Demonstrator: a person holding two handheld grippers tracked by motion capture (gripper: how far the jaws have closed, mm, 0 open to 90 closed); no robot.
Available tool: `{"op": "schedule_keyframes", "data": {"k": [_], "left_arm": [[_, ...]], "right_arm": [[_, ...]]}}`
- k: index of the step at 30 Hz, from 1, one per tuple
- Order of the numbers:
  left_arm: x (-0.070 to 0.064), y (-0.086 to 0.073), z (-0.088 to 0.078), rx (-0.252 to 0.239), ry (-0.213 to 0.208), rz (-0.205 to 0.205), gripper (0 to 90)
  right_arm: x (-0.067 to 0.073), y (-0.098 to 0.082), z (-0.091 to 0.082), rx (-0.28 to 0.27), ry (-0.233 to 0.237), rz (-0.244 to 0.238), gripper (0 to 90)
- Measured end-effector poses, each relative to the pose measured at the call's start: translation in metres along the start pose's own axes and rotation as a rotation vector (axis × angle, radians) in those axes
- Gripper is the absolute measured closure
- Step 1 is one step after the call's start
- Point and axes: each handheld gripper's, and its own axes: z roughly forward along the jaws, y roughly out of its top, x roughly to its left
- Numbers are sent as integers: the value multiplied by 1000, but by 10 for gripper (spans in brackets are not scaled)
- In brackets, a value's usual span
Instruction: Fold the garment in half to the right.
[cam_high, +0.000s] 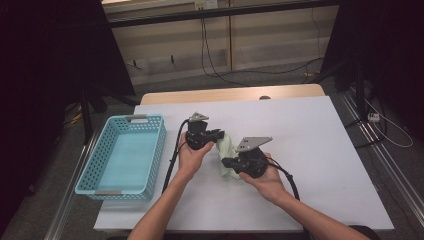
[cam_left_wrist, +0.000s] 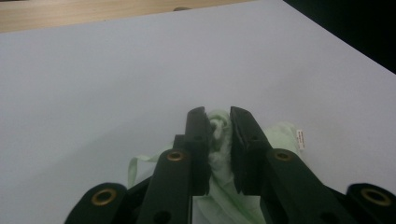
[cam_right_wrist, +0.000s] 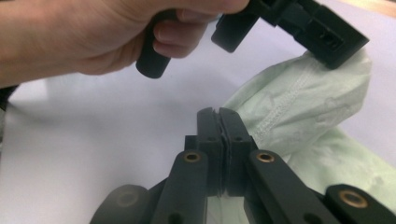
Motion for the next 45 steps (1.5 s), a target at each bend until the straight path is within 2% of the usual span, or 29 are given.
{"op": "schedule_keyframes", "data": {"k": [4, 12, 22, 32, 36, 38, 45], "left_arm": [[-4, -1, 5, 11, -5, 7, 785], [-12, -2, 13, 33, -15, 24, 784], [-17, -5, 21, 51, -16, 17, 783], [-23, -5, 28, 63, -18, 21, 776], [-24, -6, 31, 66, -19, 20, 771], [-25, -6, 34, 70, -21, 17, 768], [-30, -6, 39, 72, -28, 17, 758]], "right_arm": [[-2, -5, -1, 5, -3, 10, 889], [-3, -10, -2, 54, -19, -13, 880], [-13, -30, -11, 58, -41, 35, 876], [-17, -36, -18, 82, -52, 46, 857], [-18, -38, -19, 81, -50, 60, 849], [-19, -39, -20, 78, -52, 73, 814], [-21, -45, -20, 89, -45, 90, 819]]}}
